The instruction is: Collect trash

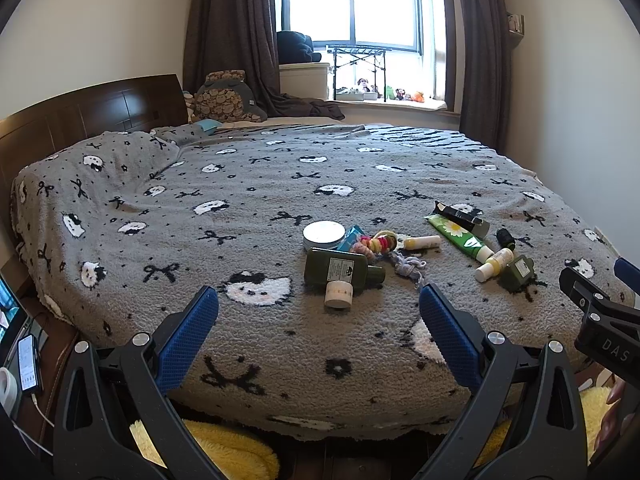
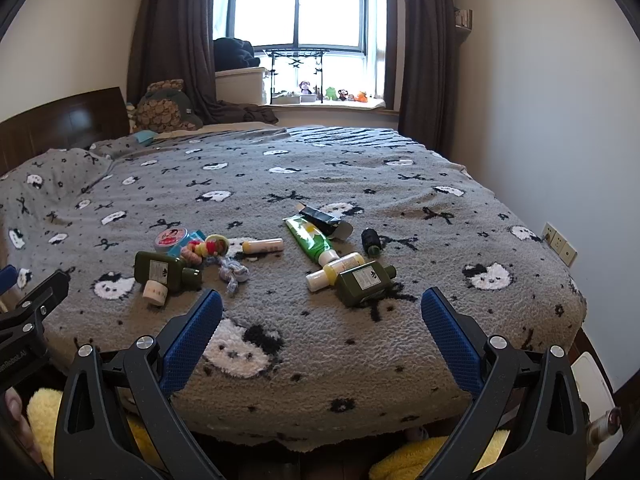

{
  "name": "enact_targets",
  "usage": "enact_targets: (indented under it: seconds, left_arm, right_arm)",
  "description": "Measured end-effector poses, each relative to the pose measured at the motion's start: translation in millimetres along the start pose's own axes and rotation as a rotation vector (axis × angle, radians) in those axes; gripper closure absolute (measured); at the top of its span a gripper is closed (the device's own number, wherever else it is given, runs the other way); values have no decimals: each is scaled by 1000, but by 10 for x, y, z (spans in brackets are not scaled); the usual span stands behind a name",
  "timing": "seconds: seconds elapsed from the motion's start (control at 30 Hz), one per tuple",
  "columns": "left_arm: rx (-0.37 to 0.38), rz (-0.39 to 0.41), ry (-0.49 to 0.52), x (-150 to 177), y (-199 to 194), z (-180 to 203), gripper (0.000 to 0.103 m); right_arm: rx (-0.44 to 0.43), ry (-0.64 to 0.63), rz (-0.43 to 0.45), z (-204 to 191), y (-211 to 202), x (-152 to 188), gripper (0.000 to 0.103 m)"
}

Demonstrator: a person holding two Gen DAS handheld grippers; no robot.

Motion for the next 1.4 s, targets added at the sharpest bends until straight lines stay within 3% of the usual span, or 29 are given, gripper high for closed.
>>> enact_targets:
  seconds: [1.4]
  left_arm:
    - [0,0,-4,26,-1,-27,8]
  right_arm:
    - [2,-1,1,2,-12,26,3]
Point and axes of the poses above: each gripper's, at about its wrist camera, not at the fingertips, and y roughly the way its jaws point, z to its right, x to its underside, the point moved 2 cm from there along y, roughly the way its jaws point, and after that the axes turned 7 degrees about -z, right-handed, at the moved point
